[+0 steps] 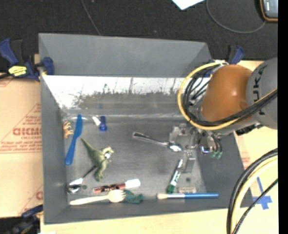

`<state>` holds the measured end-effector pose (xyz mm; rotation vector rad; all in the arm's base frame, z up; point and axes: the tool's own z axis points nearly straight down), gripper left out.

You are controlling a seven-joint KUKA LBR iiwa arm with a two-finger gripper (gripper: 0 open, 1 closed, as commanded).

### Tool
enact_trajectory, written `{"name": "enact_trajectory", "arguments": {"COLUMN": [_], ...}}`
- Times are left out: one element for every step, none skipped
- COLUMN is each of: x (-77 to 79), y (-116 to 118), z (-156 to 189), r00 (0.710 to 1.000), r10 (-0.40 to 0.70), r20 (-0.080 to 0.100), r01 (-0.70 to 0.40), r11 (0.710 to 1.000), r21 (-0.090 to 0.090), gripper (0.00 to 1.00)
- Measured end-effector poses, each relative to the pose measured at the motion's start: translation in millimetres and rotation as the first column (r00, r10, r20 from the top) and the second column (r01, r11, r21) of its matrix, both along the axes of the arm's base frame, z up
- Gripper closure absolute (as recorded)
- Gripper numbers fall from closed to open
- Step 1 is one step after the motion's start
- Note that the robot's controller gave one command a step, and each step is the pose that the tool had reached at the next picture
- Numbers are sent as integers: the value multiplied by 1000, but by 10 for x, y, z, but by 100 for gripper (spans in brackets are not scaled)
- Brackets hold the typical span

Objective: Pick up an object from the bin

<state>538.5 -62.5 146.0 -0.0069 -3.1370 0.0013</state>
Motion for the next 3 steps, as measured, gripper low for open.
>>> {"name": "enact_trajectory", "arguments": {"x": [8, -79, -96], "y": [3, -138, -160], "z": [44, -751, -749], "r00": [1000, 918, 906], "r10": [4, 397, 422], "r20": [6, 7, 6], "r01": [-4, -397, -422], "r11": [1000, 918, 906], "r21": [-1, -3, -3], "gripper": [0, 0, 0]}}
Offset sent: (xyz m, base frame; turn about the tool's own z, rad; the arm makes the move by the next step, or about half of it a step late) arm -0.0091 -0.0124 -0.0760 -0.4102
